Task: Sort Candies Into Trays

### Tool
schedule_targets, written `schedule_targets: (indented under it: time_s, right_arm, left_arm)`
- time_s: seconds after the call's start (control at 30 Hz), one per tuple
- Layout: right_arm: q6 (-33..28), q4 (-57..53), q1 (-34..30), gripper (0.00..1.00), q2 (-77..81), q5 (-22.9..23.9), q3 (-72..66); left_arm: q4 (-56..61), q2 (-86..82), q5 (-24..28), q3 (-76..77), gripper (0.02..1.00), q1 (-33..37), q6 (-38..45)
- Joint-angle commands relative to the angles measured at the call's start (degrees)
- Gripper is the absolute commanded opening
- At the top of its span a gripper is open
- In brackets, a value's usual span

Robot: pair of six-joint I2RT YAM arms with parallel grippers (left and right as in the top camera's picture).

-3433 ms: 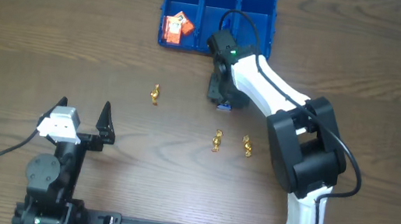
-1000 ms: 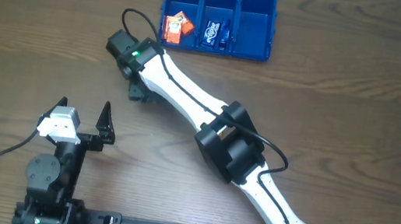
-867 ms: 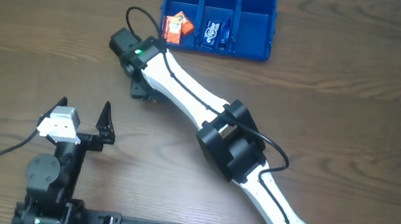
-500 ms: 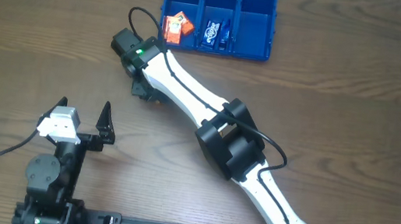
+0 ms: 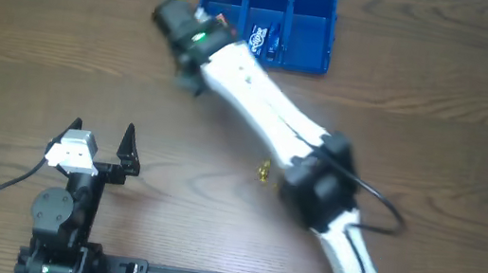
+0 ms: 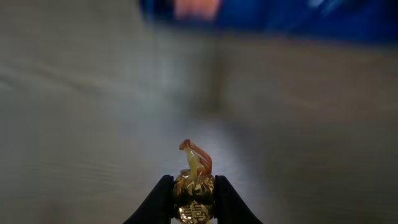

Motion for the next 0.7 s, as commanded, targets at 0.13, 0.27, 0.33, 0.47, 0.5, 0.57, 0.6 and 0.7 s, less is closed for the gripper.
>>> schedule_targets:
  time_s: [0.13, 0.27, 0.33, 0.47, 0.5, 0.57, 0.6, 0.7]
  right_arm:
    - [-10.71, 2.97, -15.56, 0.174, -9.38, 7.13, 0.59]
    - [-13.94, 7.45, -22.05, 0.174, -7.74, 4.24, 0.55]
    - [-15.5, 9.35, -23.3, 0.178, -6.27, 3.67, 0.55]
    - [-15.76, 12.57, -24.22, 0.209, -1.05, 3.67, 0.55]
    - [-15.76, 13.27, -24.28, 0.209, 0.07, 3.69, 0.55]
    - [-15.54, 14.29, -24.55, 0.209, 1.97, 3.67, 0.55]
    - [-15.52, 14.49, -24.63, 0.207, 2.49, 3.67, 0.55]
    - [-15.52, 14.43, -24.85, 0.242, 3.26, 3.63, 0.55]
  left_arm:
    - [-2.43, -0.37, 0.35, -0.85, 0.998, 0.35, 0.2]
    - [-2.43, -0.37, 0.33, -0.85, 0.998, 0.35, 0.2]
    - [-2.43, -0.37, 0.33, -0.85, 0.998, 0.35, 0.2]
    - [-2.43, -0.37, 0.35, -0.85, 0.998, 0.35, 0.2]
    - [-2.43, -0.37, 0.35, -0.85, 0.998, 0.35, 0.2]
    - [-2.43, -0.37, 0.33, -0.85, 0.998, 0.35, 0.2]
    - [-2.43, -0.37, 0.33, -0.85, 0.996, 0.35, 0.2]
    - [-2.43, -0.37, 0.35, -0.85, 0.996, 0.35, 0.2]
